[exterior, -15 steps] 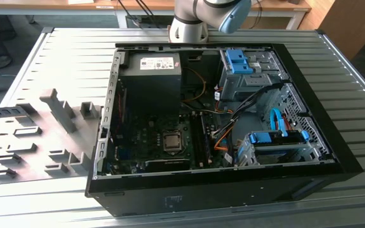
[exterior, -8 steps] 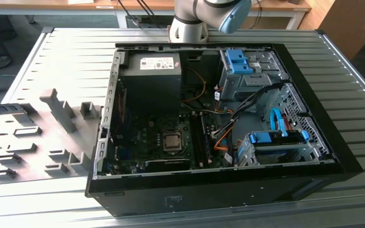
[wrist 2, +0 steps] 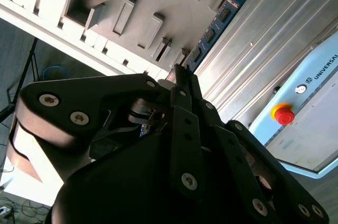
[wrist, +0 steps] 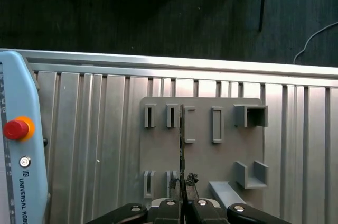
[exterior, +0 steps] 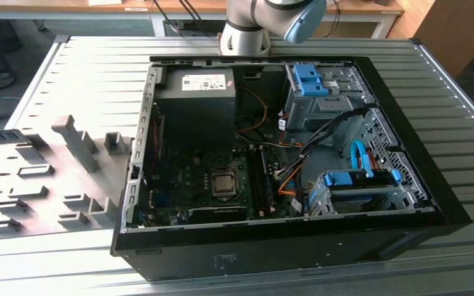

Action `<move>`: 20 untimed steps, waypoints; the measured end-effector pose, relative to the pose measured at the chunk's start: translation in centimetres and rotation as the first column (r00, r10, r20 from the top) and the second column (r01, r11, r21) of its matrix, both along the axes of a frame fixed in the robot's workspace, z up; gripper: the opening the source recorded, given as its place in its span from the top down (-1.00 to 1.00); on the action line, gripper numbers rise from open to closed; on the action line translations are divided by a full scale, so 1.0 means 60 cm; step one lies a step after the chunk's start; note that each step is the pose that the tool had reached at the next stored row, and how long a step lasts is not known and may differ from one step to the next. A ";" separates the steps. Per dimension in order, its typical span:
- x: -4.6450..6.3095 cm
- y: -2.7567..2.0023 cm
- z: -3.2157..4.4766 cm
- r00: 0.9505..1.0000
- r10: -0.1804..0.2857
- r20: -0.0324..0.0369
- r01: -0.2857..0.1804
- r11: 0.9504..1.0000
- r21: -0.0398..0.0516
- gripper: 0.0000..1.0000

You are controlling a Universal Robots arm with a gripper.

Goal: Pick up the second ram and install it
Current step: 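Pick up the second ram and move it above second insertion slot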

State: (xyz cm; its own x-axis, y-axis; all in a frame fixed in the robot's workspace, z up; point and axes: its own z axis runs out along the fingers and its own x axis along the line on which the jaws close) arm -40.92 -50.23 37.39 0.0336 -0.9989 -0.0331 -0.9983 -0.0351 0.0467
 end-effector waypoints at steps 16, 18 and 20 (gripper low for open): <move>0.000 0.0000 0.030 1.000 0.000 0.000 0.000 1.000 0.020 0.73; 0.000 0.0002 0.032 1.000 0.000 0.000 0.000 1.000 0.027 0.73; 0.000 0.0002 0.037 1.000 0.000 0.000 0.000 1.000 0.028 0.73</move>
State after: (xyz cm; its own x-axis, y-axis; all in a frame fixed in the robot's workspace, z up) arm -40.92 -50.22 39.63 0.0335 -0.9976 -0.0607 -0.9983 -0.0363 0.0458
